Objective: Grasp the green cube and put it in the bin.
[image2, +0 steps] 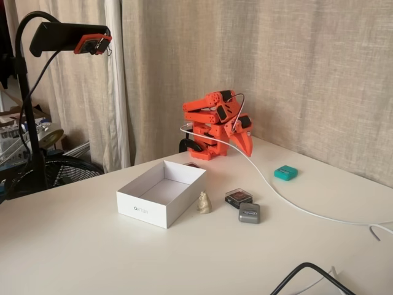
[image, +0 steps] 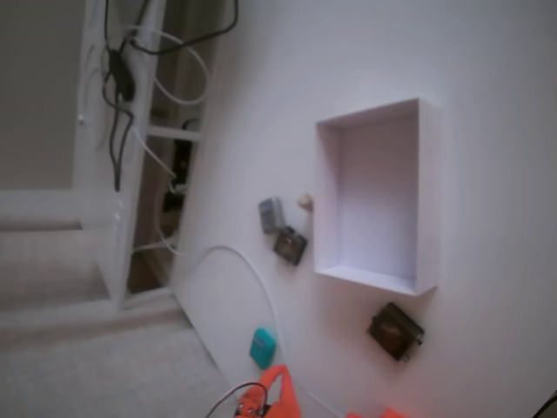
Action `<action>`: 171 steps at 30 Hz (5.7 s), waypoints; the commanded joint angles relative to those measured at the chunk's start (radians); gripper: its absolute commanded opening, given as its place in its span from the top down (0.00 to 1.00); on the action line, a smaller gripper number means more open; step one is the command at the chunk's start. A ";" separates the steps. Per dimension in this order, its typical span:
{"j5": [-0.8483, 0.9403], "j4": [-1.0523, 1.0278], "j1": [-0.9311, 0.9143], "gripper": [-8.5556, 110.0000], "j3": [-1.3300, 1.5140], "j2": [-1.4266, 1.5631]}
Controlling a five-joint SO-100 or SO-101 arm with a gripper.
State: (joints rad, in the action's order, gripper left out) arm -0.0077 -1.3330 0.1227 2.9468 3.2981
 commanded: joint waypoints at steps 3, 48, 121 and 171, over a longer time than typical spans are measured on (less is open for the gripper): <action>-0.003 0.000 -0.002 1.00 -0.005 0.011; -0.012 0.459 0.110 0.75 -0.080 -0.144; -0.006 0.184 0.229 0.63 -1.000 -1.804; -0.003 0.221 0.229 0.89 -1.068 -1.864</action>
State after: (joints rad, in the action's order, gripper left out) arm -0.0123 -1.1275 0.3543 1.8960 1.4297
